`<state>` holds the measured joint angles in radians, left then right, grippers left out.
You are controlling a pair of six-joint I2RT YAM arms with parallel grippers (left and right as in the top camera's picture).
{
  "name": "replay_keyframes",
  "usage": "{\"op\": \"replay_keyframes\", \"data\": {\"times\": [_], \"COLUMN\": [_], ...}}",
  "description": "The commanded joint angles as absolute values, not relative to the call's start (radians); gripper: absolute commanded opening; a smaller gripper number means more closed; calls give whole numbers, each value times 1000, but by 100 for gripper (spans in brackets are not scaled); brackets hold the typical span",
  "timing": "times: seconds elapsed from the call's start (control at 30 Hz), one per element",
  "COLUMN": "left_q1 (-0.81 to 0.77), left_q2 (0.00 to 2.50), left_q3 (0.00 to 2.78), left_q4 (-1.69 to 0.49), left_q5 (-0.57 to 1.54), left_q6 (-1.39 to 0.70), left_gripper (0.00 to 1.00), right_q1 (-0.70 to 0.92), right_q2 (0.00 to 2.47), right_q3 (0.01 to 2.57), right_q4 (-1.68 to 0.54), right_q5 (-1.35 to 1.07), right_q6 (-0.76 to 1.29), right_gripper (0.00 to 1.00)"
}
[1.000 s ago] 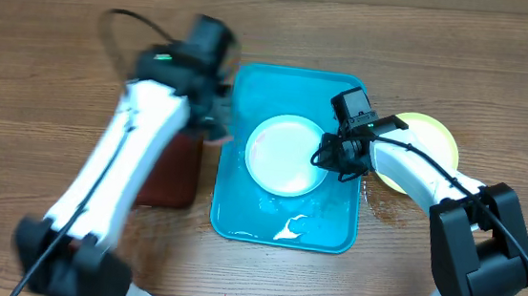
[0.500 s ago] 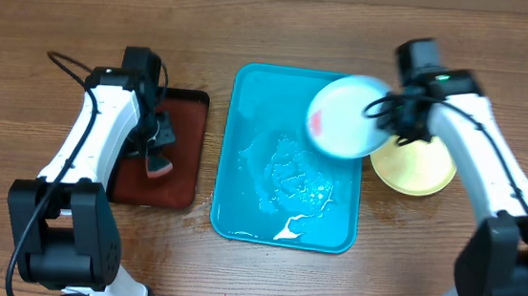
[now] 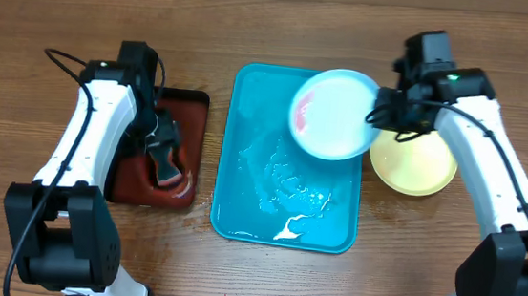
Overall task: Clean dirty plates on tray and stack at the side
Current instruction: 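Lift the white plate with right gripper and tilt it over black tray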
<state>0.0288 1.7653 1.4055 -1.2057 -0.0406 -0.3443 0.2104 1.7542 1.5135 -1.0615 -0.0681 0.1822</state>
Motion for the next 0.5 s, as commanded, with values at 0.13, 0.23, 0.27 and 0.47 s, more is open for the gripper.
{"op": "replay_keyframes", "data": {"times": [0.13, 0.23, 0.27, 0.47], "left_q1": [73, 90, 95, 99], "left_q2": [1639, 1586, 1568, 1464], "left_q3": [1660, 1764, 1801, 1962], "left_q4": [-1351, -1395, -1406, -1443], "left_q5": [-20, 1, 13, 35], "left_q6": [-336, -336, -336, -336], "left_gripper": [100, 100, 100, 100], "right_q1": [475, 610, 659, 888], "right_q2": [1737, 1743, 1748, 1829], "right_q3": [1544, 1546, 1546, 1545], "right_q4": [-981, -896, -857, -569], "right_q5": [4, 72, 109, 404], "right_q6": [152, 152, 152, 152], "right_gripper": [4, 4, 4, 4]}}
